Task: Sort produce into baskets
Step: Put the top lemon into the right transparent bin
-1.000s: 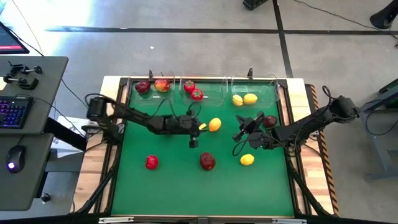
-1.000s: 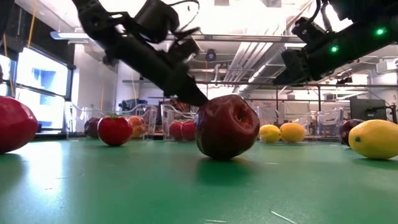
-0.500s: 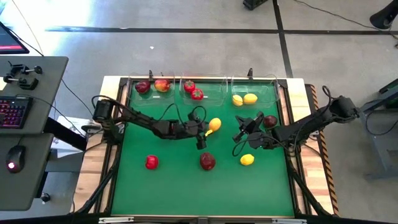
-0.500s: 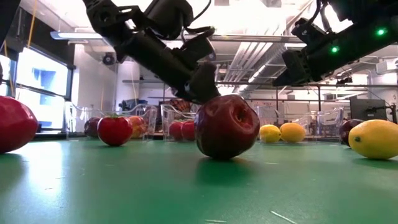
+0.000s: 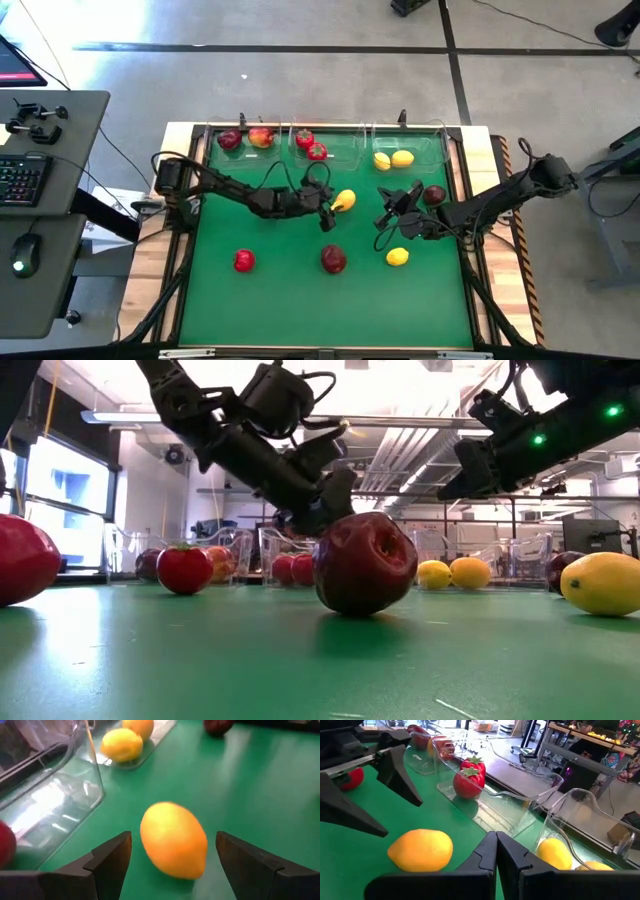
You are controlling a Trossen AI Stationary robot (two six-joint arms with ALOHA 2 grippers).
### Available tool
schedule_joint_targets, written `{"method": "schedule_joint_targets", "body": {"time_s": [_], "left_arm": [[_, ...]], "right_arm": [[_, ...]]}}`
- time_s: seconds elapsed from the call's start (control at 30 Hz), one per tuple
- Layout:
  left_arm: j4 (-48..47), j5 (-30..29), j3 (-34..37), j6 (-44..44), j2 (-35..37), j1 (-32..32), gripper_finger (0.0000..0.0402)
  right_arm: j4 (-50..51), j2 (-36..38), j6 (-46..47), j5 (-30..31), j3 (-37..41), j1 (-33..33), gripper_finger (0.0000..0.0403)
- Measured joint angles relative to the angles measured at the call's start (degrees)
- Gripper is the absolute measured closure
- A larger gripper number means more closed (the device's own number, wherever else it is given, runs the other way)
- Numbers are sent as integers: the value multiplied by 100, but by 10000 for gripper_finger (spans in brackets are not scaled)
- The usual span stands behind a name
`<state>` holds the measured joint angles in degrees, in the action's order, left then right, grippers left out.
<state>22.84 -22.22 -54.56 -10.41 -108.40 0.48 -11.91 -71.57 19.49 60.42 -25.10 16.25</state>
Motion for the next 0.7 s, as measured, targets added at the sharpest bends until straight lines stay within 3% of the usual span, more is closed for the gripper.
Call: {"method": "schedule_joint_targets", "body": {"time_s": [0.7], "left_arm": [[-209,217,-505,-259,-717,111,123]], "right_arm": [[47,-4,19,-63,0,-11,403]]}}
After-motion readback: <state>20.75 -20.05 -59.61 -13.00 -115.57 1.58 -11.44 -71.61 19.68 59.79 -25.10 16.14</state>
